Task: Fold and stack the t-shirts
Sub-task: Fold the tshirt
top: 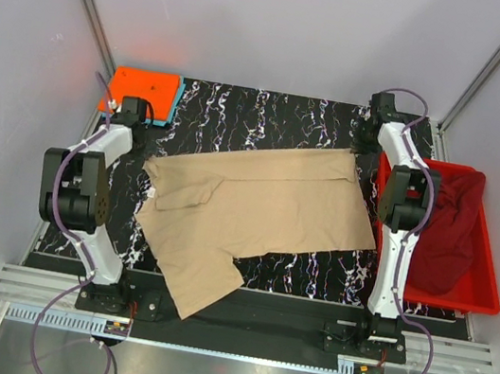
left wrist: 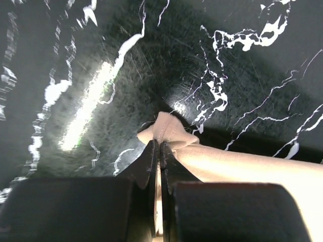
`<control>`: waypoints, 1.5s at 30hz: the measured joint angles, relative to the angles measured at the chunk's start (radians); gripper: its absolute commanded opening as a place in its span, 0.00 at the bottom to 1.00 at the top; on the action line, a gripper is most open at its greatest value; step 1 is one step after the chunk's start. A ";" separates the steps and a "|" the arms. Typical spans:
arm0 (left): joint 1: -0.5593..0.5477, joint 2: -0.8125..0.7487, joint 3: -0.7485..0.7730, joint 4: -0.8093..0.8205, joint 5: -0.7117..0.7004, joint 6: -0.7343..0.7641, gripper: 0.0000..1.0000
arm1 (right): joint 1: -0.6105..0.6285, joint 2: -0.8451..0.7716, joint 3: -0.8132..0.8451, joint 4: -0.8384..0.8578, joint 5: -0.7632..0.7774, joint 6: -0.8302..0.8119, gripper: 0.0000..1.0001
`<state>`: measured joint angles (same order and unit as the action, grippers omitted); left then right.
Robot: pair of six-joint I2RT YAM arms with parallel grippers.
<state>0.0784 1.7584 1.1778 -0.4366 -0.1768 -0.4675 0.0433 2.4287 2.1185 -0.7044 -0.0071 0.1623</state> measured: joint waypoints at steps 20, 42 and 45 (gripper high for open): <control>0.094 -0.050 0.012 0.190 0.225 -0.012 0.57 | -0.011 0.049 0.043 0.027 0.042 -0.026 0.00; 0.089 -0.202 -0.261 -0.063 0.307 -0.041 0.41 | -0.030 0.072 0.088 0.030 0.014 -0.016 0.00; 0.087 -0.167 -0.262 -0.063 0.339 -0.030 0.45 | -0.031 0.073 0.088 0.031 0.007 -0.011 0.00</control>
<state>0.1650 1.5913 0.9157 -0.4995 0.1623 -0.4976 0.0128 2.5015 2.2066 -0.6739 0.0002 0.1513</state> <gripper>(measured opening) 0.421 0.014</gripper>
